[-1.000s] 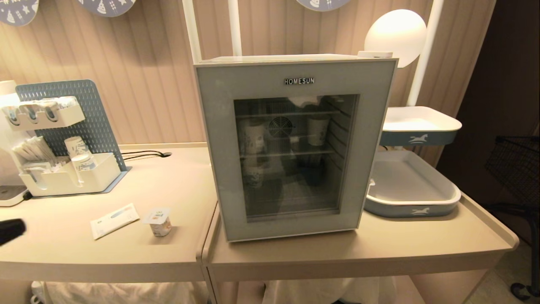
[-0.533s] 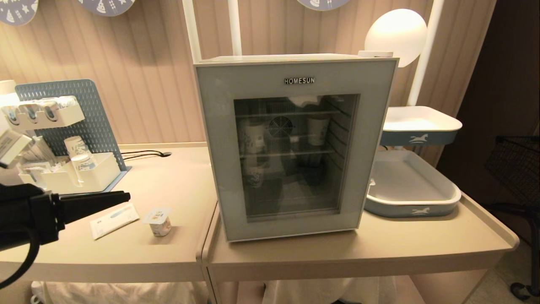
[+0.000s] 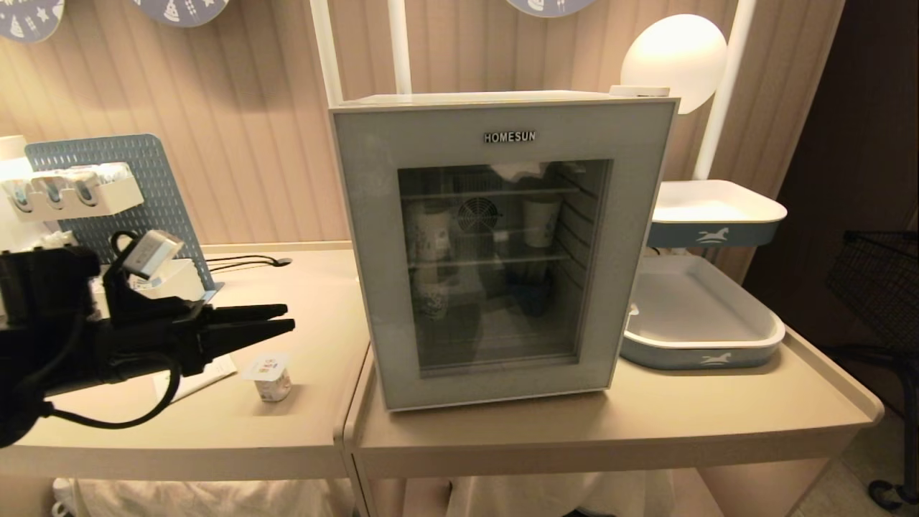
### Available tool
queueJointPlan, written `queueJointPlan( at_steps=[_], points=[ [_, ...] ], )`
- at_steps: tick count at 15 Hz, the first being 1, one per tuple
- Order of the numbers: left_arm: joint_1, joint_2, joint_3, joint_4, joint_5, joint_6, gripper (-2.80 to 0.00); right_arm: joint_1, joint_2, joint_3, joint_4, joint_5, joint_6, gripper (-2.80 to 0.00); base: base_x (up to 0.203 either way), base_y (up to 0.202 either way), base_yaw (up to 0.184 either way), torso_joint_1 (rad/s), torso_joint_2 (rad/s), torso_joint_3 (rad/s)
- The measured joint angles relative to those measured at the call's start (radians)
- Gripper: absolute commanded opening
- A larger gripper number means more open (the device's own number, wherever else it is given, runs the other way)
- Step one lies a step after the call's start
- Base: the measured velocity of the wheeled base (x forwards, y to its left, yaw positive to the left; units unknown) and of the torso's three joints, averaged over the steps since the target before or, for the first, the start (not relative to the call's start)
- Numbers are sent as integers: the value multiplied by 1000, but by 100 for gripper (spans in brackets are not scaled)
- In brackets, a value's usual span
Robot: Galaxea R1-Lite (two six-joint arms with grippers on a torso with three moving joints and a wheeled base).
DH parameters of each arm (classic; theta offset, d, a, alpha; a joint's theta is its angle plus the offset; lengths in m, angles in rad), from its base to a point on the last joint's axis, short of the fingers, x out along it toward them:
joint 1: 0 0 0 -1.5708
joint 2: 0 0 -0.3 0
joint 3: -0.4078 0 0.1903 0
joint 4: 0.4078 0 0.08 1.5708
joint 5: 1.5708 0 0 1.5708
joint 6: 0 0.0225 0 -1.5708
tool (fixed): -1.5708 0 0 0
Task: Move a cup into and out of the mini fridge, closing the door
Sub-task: Open the freezer door
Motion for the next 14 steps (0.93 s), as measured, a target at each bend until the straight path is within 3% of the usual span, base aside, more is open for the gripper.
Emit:
queueJointPlan(
  at_steps=[3, 8, 14],
  points=[
    [-92, 140, -38, -165, 2, -3, 0, 0, 0, 0, 0, -1, 1, -280, 0, 0, 0, 0, 0, 0],
    [-147, 263, -127, -180, -1, -9, 0, 0, 0, 0, 0, -1, 2, -280, 0, 0, 0, 0, 0, 0],
    [-170, 284, -140, -179, 0, -12, 0, 0, 0, 0, 0, -1, 1, -280, 0, 0, 0, 0, 0, 0]
  ],
)
